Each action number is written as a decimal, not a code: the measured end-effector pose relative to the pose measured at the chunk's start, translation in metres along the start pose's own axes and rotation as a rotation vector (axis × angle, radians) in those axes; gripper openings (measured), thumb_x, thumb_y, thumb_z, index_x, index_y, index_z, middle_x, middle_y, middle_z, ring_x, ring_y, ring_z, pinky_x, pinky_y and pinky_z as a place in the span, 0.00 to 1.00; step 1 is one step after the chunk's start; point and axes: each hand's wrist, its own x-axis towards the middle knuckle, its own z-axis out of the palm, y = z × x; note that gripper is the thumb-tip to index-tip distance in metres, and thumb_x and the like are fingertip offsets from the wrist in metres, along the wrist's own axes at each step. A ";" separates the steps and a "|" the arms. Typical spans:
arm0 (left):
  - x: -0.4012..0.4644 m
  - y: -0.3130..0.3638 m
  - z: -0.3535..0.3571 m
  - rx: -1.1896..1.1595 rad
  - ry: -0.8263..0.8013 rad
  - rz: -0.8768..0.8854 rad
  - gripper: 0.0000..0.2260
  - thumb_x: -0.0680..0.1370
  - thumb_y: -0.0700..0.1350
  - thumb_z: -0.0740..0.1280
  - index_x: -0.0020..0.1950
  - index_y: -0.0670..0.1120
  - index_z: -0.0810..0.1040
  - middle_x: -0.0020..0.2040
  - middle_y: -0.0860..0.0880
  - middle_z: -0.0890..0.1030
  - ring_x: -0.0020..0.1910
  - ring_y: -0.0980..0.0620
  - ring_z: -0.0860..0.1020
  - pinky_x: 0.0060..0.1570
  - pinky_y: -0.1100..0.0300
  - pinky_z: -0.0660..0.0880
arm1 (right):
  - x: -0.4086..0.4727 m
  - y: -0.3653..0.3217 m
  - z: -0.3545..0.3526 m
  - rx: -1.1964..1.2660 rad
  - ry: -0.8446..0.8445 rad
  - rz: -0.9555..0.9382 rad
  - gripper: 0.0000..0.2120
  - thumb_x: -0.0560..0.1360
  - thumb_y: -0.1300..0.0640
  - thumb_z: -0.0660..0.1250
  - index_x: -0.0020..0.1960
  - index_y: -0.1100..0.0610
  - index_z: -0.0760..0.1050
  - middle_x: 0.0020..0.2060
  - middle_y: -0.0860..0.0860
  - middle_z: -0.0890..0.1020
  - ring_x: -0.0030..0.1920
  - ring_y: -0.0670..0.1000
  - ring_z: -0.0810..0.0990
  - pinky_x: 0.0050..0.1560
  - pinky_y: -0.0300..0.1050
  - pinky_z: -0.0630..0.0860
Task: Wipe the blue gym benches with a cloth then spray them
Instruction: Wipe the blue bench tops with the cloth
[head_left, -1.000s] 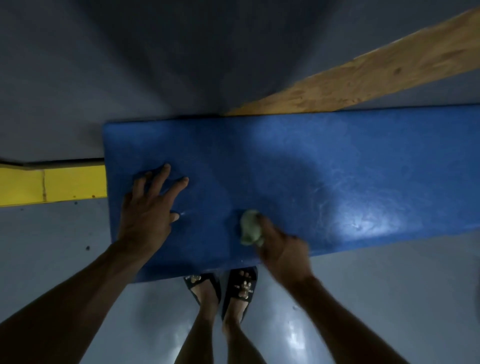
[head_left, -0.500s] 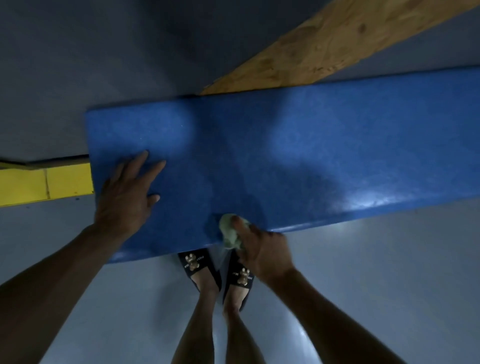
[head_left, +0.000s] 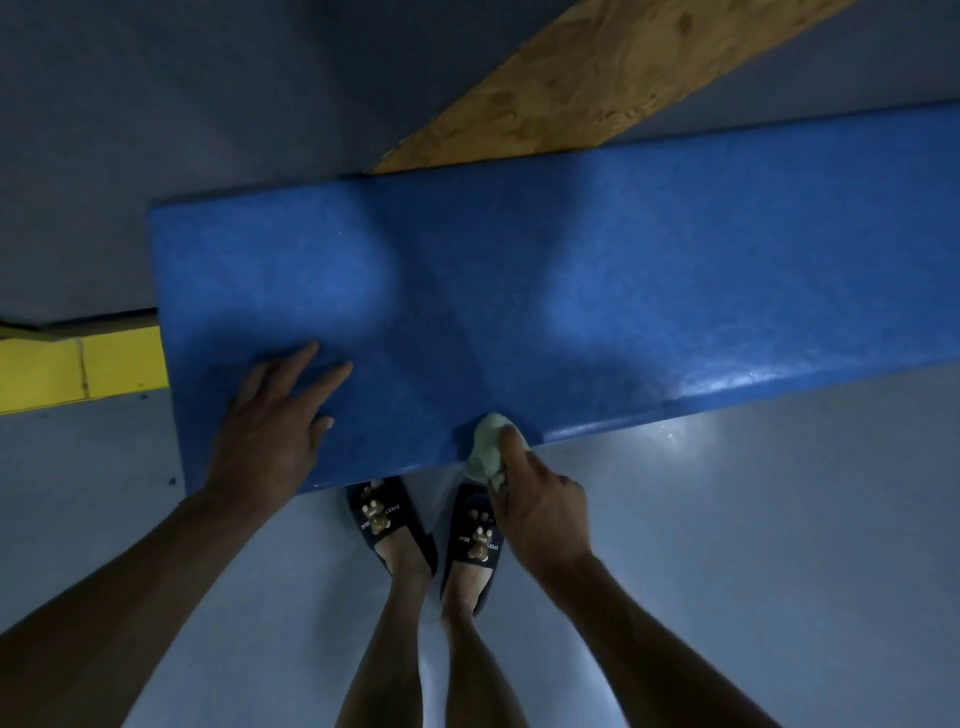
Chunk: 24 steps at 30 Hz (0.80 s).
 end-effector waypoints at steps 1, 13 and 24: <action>0.000 0.001 0.002 -0.009 -0.016 -0.001 0.28 0.72 0.41 0.75 0.71 0.52 0.73 0.75 0.47 0.67 0.66 0.38 0.66 0.57 0.39 0.76 | 0.004 0.011 -0.006 -0.062 -0.011 -0.100 0.26 0.73 0.49 0.69 0.67 0.50 0.64 0.44 0.50 0.84 0.29 0.52 0.81 0.29 0.44 0.77; 0.000 0.008 0.011 -0.005 -0.027 -0.037 0.27 0.74 0.37 0.71 0.71 0.49 0.71 0.76 0.43 0.63 0.67 0.33 0.67 0.61 0.38 0.72 | 0.009 0.082 -0.035 0.059 0.242 0.607 0.22 0.79 0.49 0.61 0.70 0.50 0.62 0.45 0.61 0.82 0.43 0.66 0.81 0.42 0.51 0.73; 0.000 0.007 0.006 -0.009 -0.123 -0.084 0.30 0.74 0.43 0.73 0.75 0.54 0.68 0.79 0.47 0.60 0.69 0.36 0.65 0.68 0.43 0.67 | 0.028 0.131 -0.071 -0.166 0.223 0.156 0.23 0.74 0.38 0.56 0.67 0.45 0.65 0.40 0.59 0.83 0.38 0.66 0.81 0.38 0.53 0.76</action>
